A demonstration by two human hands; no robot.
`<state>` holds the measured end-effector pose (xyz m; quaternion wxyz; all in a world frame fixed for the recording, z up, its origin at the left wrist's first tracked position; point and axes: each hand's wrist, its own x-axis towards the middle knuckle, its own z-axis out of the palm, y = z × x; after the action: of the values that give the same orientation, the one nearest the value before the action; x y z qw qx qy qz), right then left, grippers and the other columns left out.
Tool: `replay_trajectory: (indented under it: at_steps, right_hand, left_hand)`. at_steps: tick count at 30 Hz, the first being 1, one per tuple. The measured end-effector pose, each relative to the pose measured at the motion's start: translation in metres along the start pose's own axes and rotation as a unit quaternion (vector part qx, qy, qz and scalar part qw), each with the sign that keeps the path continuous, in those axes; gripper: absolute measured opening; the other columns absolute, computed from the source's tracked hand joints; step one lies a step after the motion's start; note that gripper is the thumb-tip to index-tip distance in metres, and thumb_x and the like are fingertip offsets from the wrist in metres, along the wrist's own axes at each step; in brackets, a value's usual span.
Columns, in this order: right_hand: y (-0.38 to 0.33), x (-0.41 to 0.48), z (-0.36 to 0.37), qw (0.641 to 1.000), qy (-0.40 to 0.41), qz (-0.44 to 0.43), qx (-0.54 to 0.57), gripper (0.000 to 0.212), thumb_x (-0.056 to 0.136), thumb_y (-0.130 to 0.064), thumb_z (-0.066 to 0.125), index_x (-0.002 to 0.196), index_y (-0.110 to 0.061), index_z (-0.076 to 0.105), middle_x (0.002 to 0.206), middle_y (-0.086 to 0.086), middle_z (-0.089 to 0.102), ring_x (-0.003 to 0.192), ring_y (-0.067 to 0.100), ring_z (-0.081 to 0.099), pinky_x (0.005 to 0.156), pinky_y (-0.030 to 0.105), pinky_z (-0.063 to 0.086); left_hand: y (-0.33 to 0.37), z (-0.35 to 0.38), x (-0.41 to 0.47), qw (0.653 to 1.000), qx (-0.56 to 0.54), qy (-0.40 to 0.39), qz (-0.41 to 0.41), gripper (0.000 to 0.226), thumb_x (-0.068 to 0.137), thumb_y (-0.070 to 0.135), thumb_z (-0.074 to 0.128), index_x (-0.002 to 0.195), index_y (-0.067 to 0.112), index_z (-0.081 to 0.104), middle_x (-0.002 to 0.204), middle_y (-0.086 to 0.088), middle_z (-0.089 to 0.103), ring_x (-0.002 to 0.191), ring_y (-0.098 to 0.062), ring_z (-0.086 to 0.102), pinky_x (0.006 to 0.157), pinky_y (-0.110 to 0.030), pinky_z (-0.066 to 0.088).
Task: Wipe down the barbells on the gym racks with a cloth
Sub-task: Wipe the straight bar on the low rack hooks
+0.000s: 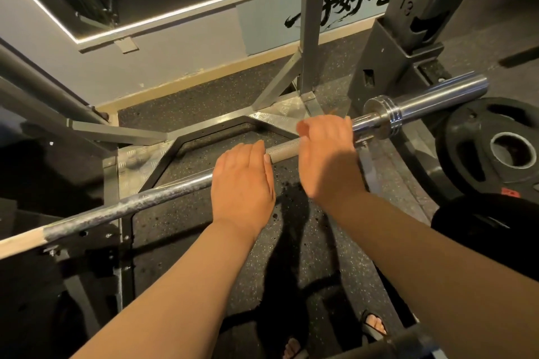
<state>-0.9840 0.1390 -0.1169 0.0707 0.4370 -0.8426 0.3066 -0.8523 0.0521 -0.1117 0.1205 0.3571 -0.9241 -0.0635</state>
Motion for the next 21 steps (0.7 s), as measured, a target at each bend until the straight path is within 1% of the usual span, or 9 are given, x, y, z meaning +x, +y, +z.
replay_trajectory:
  at_steps: [2, 6, 7, 9, 12, 14, 17, 20, 21]
  right_hand:
    - [-0.020, -0.002, 0.003, 0.996, -0.073, -0.050, 0.000, 0.036, 0.098, -0.023, 0.032, 0.114, -0.012, 0.063, 0.109, 0.004, 0.061, 0.109, 0.025, 0.052, 0.112, 0.039, 0.031]
    - [0.000, 0.010, -0.017, 0.984, -0.137, -0.115, -0.003, 0.031, 0.109, -0.025, 0.036, 0.130, -0.018, 0.057, 0.119, -0.002, 0.060, 0.111, 0.018, 0.052, 0.102, 0.031, 0.042]
    - [0.012, 0.010, -0.020, 0.987, -0.122, -0.104, -0.015, 0.031, 0.110, -0.025, 0.035, 0.130, -0.018, 0.057, 0.117, -0.003, 0.059, 0.107, 0.015, 0.051, 0.097, 0.028, 0.045]
    - [0.026, 0.009, -0.020, 0.998, -0.046, -0.026, -0.019, 0.031, 0.110, -0.020, 0.034, 0.124, -0.011, 0.060, 0.111, 0.002, 0.057, 0.102, 0.016, 0.050, 0.090, 0.030, 0.048]
    - [0.004, 0.001, 0.004, 0.997, 0.070, 0.023, -0.024, 0.022, 0.101, -0.007, 0.043, 0.110, -0.003, 0.063, 0.102, 0.011, 0.059, 0.097, 0.029, 0.052, 0.098, 0.039, 0.040]
    - [-0.018, -0.004, 0.018, 0.998, 0.045, -0.017, -0.026, 0.019, 0.097, -0.007, 0.049, 0.110, -0.006, 0.063, 0.103, 0.011, 0.060, 0.100, 0.032, 0.053, 0.107, 0.047, 0.034]
    - [-0.020, -0.006, 0.013, 0.991, -0.025, -0.132, -0.024, 0.027, 0.103, -0.013, 0.045, 0.122, -0.005, 0.062, 0.115, 0.012, 0.063, 0.110, 0.033, 0.056, 0.112, 0.046, 0.031]
    - [0.008, 0.001, 0.003, 0.966, -0.043, -0.217, -0.131, 0.036, 0.112, -0.017, 0.036, 0.133, -0.001, 0.060, 0.124, 0.018, 0.063, 0.112, 0.038, 0.059, 0.108, 0.057, 0.041]
    - [0.013, 0.004, 0.004, 0.968, -0.030, -0.197, -0.156, 0.036, 0.113, -0.016, 0.036, 0.132, 0.001, 0.061, 0.122, 0.021, 0.064, 0.111, 0.040, 0.060, 0.107, 0.061, 0.040]
  left_hand:
    - [-0.004, -0.001, 0.000, 1.000, -0.006, -0.014, 0.007, 0.043, 0.108, 0.028, 0.030, 0.135, 0.008, 0.058, 0.117, -0.009, 0.065, 0.112, -0.029, 0.057, 0.106, -0.044, 0.041]
    - [-0.009, -0.006, -0.002, 0.999, 0.005, -0.036, 0.039, 0.044, 0.108, 0.027, 0.031, 0.144, 0.008, 0.049, 0.129, -0.008, 0.060, 0.126, -0.027, 0.051, 0.120, -0.046, 0.029]
    - [-0.009, -0.008, -0.004, 0.999, 0.009, -0.033, 0.040, 0.044, 0.108, 0.027, 0.030, 0.145, 0.009, 0.048, 0.131, -0.007, 0.059, 0.127, -0.026, 0.050, 0.122, -0.046, 0.025]
    - [-0.011, -0.010, -0.009, 0.999, 0.015, -0.025, 0.038, 0.044, 0.108, 0.027, 0.030, 0.147, 0.010, 0.045, 0.134, -0.006, 0.056, 0.131, -0.025, 0.047, 0.125, -0.045, 0.020]
    - [-0.007, -0.008, -0.017, 0.999, 0.011, -0.023, 0.029, 0.047, 0.108, 0.026, 0.030, 0.152, 0.009, 0.038, 0.145, -0.007, 0.048, 0.142, -0.028, 0.036, 0.127, -0.046, 0.011]
    - [-0.006, -0.006, -0.017, 1.000, -0.002, -0.018, 0.013, 0.048, 0.108, 0.026, 0.030, 0.153, 0.010, 0.037, 0.149, -0.007, 0.047, 0.146, -0.029, 0.032, 0.127, -0.045, 0.007]
    - [-0.009, -0.004, -0.016, 1.000, -0.018, -0.009, 0.011, 0.049, 0.107, 0.026, 0.030, 0.153, 0.010, 0.038, 0.150, -0.006, 0.047, 0.145, -0.028, 0.033, 0.127, -0.045, 0.006]
    - [-0.011, -0.003, -0.018, 1.000, -0.016, -0.003, 0.015, 0.049, 0.107, 0.027, 0.030, 0.153, 0.012, 0.037, 0.151, -0.006, 0.045, 0.146, -0.027, 0.033, 0.127, -0.045, 0.010]
    - [-0.011, -0.002, -0.017, 1.000, -0.017, 0.001, 0.012, 0.049, 0.107, 0.027, 0.031, 0.153, 0.012, 0.037, 0.152, -0.006, 0.045, 0.146, -0.027, 0.032, 0.127, -0.044, 0.010]
